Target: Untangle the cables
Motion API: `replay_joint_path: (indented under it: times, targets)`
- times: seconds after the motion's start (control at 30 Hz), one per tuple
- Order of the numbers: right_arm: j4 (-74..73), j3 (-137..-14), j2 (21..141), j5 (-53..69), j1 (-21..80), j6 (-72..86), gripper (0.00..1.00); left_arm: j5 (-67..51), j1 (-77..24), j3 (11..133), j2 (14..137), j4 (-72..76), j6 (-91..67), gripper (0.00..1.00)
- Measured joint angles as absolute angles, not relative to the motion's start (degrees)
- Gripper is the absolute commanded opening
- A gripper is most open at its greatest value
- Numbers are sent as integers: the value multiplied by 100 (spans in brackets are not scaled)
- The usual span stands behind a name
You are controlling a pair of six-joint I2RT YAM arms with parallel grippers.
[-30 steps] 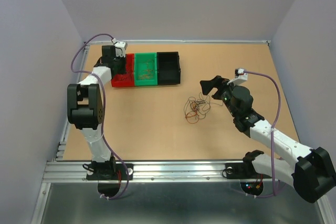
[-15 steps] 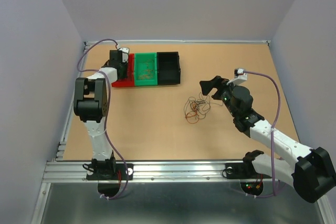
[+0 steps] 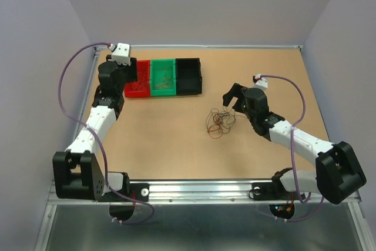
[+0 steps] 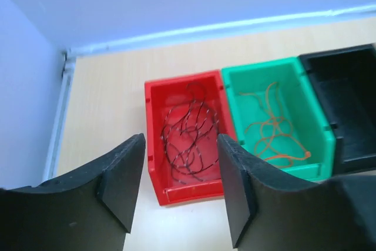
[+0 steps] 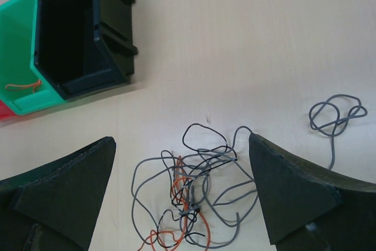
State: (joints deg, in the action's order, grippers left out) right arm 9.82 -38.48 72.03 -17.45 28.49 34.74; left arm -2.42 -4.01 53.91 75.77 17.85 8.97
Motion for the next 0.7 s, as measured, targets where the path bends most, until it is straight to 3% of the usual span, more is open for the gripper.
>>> replay_joint_path:
  times: [0.13, 0.27, 0.47, 0.7]
  targets:
    - [858, -3848, 7072, -1951, 2849, 3564, 100, -484, -980, 4945, 6726, 2025, 1173, 74]
    - [823, -3848, 6678, -2394, 2849, 3667, 100, -694, -2606, 4733, 6479, 1994, 1653, 74]
    - [816, -3795, 6073, -3216, 2849, 3942, 100, -963, -4056, 5043, 7881, 1688, 2104, 69]
    - [803, -3568, 5100, -3540, 2849, 3968, 100, -1179, -4394, 6217, 9802, 926, 2198, 68]
